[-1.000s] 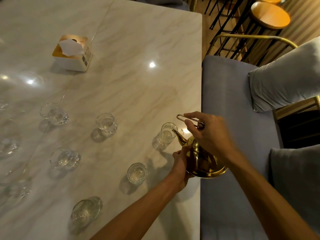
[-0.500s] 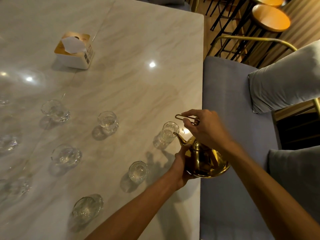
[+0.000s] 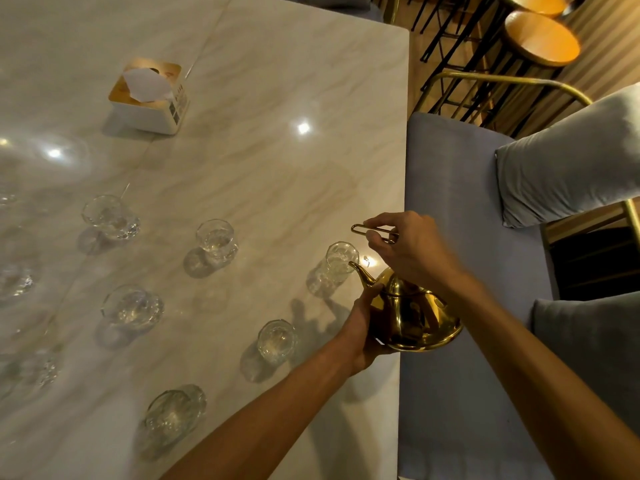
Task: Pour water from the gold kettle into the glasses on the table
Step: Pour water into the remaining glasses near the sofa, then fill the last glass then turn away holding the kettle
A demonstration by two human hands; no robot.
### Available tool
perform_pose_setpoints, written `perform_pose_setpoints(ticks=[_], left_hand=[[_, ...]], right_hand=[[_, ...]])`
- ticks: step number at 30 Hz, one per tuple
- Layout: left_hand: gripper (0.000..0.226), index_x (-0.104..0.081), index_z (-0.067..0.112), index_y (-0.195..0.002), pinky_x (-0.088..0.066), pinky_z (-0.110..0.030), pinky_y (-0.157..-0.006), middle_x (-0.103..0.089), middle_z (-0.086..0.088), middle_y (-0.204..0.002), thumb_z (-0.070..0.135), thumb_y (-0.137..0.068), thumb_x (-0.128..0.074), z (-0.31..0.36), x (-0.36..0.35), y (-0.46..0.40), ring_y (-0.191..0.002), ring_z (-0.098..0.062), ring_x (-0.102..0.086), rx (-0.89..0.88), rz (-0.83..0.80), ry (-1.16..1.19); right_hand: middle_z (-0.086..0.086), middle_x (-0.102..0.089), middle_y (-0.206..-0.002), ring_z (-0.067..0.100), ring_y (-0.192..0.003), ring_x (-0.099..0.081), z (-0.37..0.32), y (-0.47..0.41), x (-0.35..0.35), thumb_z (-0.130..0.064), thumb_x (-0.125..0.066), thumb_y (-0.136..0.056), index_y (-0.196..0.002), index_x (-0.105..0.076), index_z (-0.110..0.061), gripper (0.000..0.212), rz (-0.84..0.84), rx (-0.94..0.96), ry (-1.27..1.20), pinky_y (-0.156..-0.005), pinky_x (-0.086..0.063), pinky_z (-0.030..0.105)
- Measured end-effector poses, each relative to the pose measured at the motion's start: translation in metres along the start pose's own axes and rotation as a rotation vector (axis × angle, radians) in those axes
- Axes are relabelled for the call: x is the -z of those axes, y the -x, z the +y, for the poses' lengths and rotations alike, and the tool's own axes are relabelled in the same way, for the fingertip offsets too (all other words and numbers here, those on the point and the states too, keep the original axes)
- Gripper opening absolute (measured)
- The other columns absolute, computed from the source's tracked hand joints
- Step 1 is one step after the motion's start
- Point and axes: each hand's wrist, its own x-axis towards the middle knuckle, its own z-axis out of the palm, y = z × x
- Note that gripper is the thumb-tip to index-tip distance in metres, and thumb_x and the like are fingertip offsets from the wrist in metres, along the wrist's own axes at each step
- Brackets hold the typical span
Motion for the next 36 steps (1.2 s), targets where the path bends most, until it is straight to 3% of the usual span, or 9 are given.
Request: perform_pose_setpoints(ticks=[6,12,16,20,23,27,32,36], left_hand=[[0.059,-0.067,0.018,-0.125,-0.047,-0.05,-0.109,-0.071,-0.01,-0.126,0.063,-0.09,-0.05,0.0,-0.001,0.001,-0.124,-0.032,-0.06,-0.015,-0.005,0.019],[0.065,-0.065,0.017,-0.131,-0.049,-0.049,-0.106,-0.069,-0.01,-0.129,0.065,-0.089,-0.052,0.002,-0.004,0.004,-0.125,-0.032,-0.059,-0.014,-0.027,0.029],[0.06,-0.065,0.019,-0.127,-0.05,-0.048,-0.103,-0.067,-0.011,-0.132,0.063,-0.09,-0.051,0.003,-0.006,0.006,-0.125,-0.033,-0.058,-0.006,-0.024,0.042],[0.052,-0.069,0.021,-0.116,-0.048,-0.05,-0.107,-0.069,-0.01,-0.126,0.062,-0.091,-0.05,0.006,-0.007,0.009,-0.123,-0.031,-0.059,-0.005,-0.023,0.039],[0.05,-0.07,0.021,-0.112,-0.049,-0.048,-0.104,-0.07,-0.009,-0.124,0.062,-0.092,-0.05,0.009,-0.007,0.011,-0.12,-0.03,-0.061,-0.001,-0.022,0.036],[0.05,-0.068,0.02,-0.116,-0.052,-0.044,-0.096,-0.071,-0.009,-0.122,0.06,-0.093,-0.049,0.012,-0.009,0.015,-0.116,-0.028,-0.062,-0.008,-0.021,0.035],[0.06,-0.063,0.017,-0.131,-0.054,-0.042,-0.092,-0.068,-0.01,-0.129,0.061,-0.093,-0.049,0.014,-0.009,0.018,-0.12,-0.03,-0.061,-0.008,-0.014,0.018],[0.06,-0.063,0.017,-0.131,-0.054,-0.043,-0.094,-0.068,-0.01,-0.13,0.061,-0.094,-0.048,0.014,-0.009,0.018,-0.121,-0.03,-0.061,-0.005,-0.008,0.018]], right_hand=[[0.001,-0.073,-0.119,0.016,-0.089,-0.069,-0.003,-0.001,0.004,-0.031,-0.061,-0.097,-0.122,-0.072,-0.02,0.029,0.0,0.003,0.021,-0.074,-0.053,0.023],[0.002,-0.074,-0.116,0.01,-0.074,-0.063,-0.006,-0.001,0.007,-0.03,-0.061,-0.097,-0.123,-0.071,-0.02,0.03,-0.004,-0.006,0.033,-0.064,-0.05,0.017],[0.002,-0.074,-0.117,0.01,-0.08,-0.062,-0.007,-0.003,0.008,-0.032,-0.062,-0.097,-0.121,-0.071,-0.022,0.028,-0.002,-0.002,0.039,-0.071,-0.055,0.024],[0.005,-0.073,-0.115,0.01,-0.077,-0.06,-0.007,-0.005,0.007,-0.033,-0.063,-0.096,-0.121,-0.07,-0.02,0.029,-0.012,-0.007,0.052,-0.061,-0.047,0.015],[0.006,-0.073,-0.116,0.01,-0.08,-0.059,-0.01,-0.006,0.008,-0.034,-0.063,-0.096,-0.12,-0.069,-0.018,0.03,-0.006,-0.016,0.051,-0.063,-0.046,0.018],[0.009,-0.073,-0.111,0.011,-0.081,-0.058,-0.012,-0.008,0.007,-0.034,-0.063,-0.096,-0.115,-0.07,-0.012,0.03,0.013,-0.052,0.067,-0.059,-0.044,0.017],[0.01,-0.074,-0.11,0.012,-0.079,-0.058,-0.012,-0.006,0.007,-0.035,-0.062,-0.096,-0.112,-0.071,-0.007,0.033,0.022,-0.069,0.072,-0.056,-0.039,0.012],[0.009,-0.073,-0.111,0.012,-0.079,-0.057,-0.013,-0.007,0.006,-0.036,-0.062,-0.097,-0.113,-0.071,-0.007,0.034,0.024,-0.066,0.09,-0.056,-0.038,0.011]])
